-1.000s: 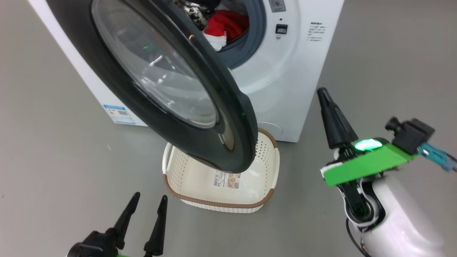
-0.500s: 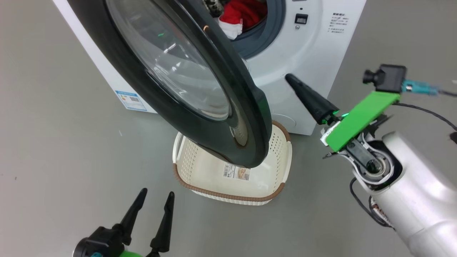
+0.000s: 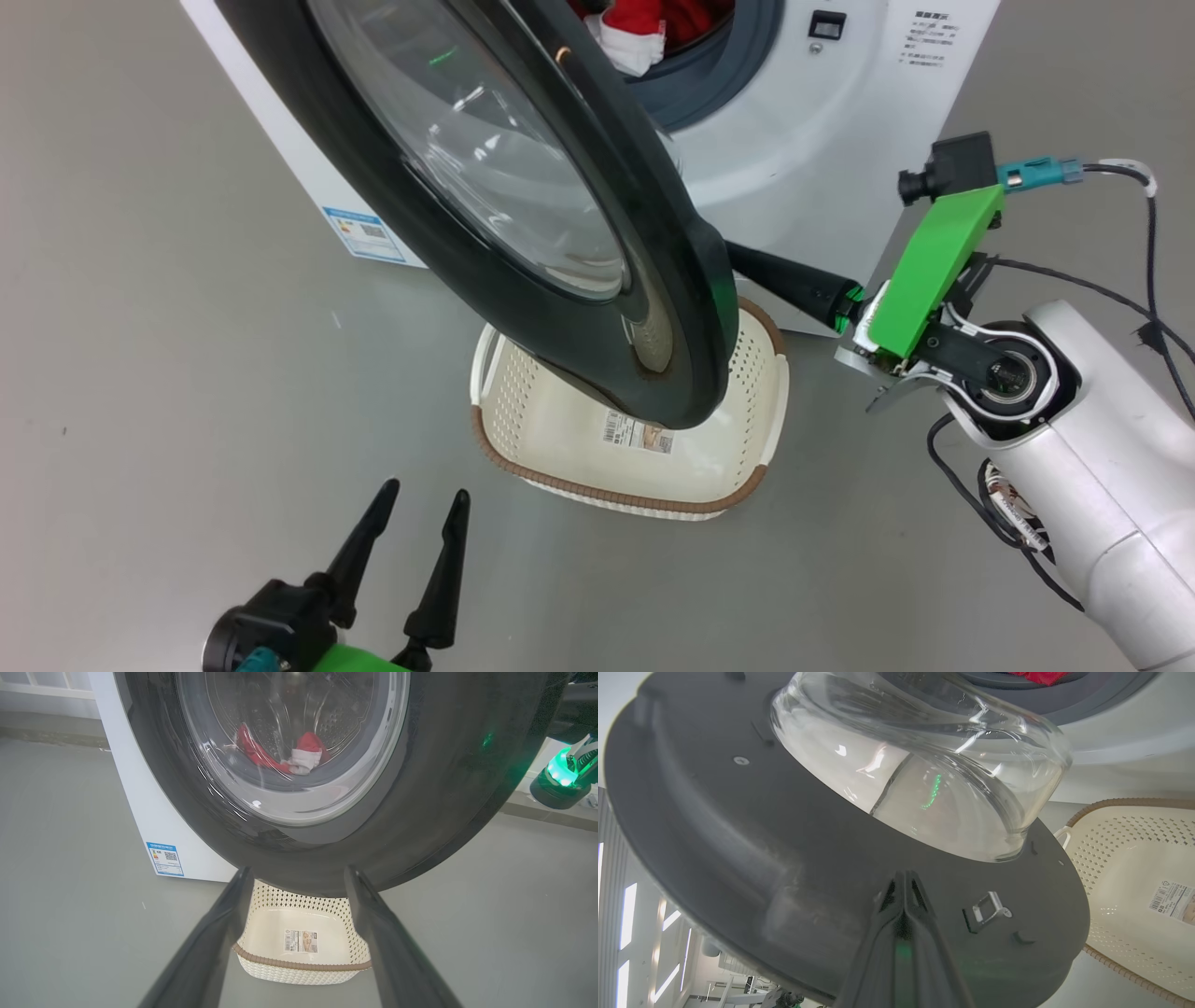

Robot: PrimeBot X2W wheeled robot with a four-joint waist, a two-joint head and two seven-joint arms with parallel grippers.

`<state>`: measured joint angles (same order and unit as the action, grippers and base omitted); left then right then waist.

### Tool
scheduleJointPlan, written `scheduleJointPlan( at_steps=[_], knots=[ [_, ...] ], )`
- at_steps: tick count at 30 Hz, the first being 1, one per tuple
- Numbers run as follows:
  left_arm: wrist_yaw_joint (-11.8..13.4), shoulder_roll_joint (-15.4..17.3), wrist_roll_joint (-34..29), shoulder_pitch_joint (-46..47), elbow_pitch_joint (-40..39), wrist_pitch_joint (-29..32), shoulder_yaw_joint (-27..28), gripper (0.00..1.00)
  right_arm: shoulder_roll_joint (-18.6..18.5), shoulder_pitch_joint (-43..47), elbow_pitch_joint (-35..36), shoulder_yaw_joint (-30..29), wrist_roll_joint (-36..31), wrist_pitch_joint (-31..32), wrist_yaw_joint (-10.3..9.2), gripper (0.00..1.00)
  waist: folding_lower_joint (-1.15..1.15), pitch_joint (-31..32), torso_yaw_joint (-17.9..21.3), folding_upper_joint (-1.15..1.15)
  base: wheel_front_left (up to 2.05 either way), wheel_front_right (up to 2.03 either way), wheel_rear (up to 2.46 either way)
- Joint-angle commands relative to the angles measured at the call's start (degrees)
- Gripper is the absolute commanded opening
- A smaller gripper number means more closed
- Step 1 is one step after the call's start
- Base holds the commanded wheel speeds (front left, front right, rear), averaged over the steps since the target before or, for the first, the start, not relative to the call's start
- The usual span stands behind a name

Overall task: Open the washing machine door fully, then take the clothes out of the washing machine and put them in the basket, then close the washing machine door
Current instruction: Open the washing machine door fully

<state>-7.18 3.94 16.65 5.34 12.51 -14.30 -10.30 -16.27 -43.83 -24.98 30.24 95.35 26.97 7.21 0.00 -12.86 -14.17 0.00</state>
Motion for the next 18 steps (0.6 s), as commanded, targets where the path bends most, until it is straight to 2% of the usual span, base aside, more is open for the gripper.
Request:
scheduleJointPlan(
  at_steps=[1,18],
  knots=[
    [-0.3,0.4,0.6,1.7,-1.1,-0.7,1.6,1.0,0.7,-1.2,0.8,0.6,0.3,1.0,0.28,0.0,0.0,-0.1,-0.4,0.0,0.0,0.0,0.0],
    [-0.3,-0.3,0.7,0.7,-0.9,-0.7,1.4,1.0,1.9,3.4,3.5,2.6,-0.6,3.8,0.28,0.0,0.0,2.1,-4.1,0.0,0.0,0.0,0.0]
  ],
)
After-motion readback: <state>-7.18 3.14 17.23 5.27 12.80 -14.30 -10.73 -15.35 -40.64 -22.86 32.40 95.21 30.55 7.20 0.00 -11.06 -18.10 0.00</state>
